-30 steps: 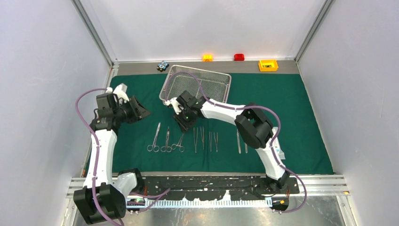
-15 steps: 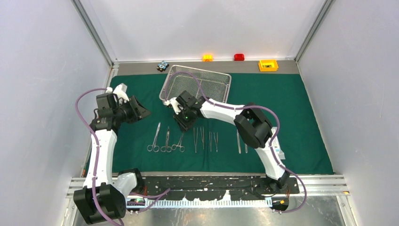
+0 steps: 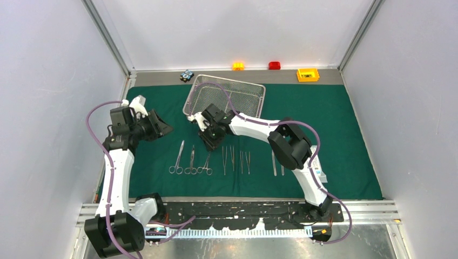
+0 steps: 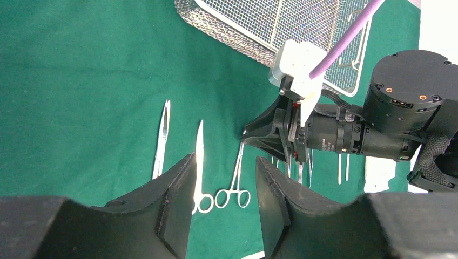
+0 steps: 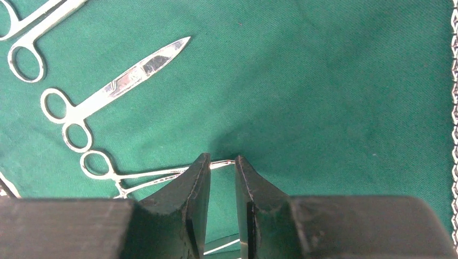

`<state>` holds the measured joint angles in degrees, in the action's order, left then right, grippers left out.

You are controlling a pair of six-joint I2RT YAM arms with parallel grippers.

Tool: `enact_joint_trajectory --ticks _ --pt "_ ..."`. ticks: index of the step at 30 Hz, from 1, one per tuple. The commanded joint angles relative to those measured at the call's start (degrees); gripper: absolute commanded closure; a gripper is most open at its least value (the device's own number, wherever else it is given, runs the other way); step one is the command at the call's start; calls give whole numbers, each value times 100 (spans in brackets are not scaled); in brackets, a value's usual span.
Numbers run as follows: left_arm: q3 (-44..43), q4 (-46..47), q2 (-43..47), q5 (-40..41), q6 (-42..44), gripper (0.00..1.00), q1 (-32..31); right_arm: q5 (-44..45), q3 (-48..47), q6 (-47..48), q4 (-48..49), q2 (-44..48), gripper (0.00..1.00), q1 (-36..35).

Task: Open and lay out the surgical kit
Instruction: Place the medical item in the surgical kit.

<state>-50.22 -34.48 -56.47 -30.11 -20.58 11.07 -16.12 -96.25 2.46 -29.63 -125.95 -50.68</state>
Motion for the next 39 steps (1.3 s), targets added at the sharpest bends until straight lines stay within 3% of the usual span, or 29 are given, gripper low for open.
enact_joint_trajectory --ticks 1,31,39 --pt "-65 197 127 -153 19 55 44 -110 -246 10 -34 9 72 -29" --pt "-39 188 145 -153 45 54 46 -146 -569 14 -165 -87 72 -126" --pt "-40 208 141 -151 45 54 49 75 -447 173 -157 301 66 -127"
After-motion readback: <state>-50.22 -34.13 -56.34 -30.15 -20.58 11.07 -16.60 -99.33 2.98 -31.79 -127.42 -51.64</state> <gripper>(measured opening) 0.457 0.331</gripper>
